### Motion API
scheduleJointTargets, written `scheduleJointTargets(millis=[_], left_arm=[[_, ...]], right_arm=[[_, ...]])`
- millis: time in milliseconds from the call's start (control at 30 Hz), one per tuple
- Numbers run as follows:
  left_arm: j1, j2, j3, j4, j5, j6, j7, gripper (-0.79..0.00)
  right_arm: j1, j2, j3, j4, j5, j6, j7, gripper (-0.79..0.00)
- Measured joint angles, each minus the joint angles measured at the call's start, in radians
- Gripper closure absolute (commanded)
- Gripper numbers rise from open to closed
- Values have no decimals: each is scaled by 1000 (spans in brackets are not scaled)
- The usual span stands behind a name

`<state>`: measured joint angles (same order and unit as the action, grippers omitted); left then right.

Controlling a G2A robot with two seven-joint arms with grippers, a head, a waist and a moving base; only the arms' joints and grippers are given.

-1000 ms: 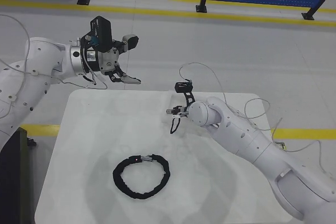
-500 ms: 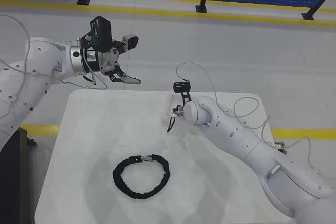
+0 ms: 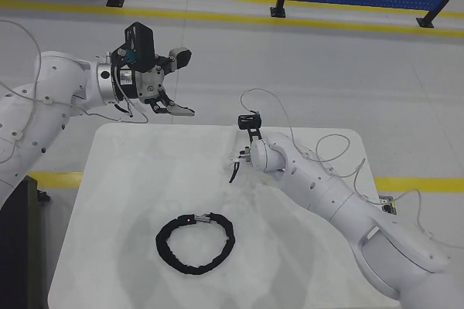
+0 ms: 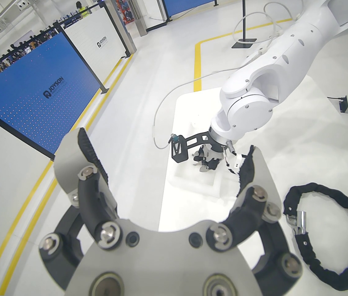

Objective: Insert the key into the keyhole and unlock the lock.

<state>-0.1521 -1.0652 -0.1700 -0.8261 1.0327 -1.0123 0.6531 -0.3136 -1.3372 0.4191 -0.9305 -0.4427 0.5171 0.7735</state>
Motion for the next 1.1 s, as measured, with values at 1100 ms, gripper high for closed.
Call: scheduleJointTargets(millis=[1100], left_arm=[[0,0,0,0,0,0,0,-785]], right_arm=[[-78,41,191,-108,-151,-4,110,0]])
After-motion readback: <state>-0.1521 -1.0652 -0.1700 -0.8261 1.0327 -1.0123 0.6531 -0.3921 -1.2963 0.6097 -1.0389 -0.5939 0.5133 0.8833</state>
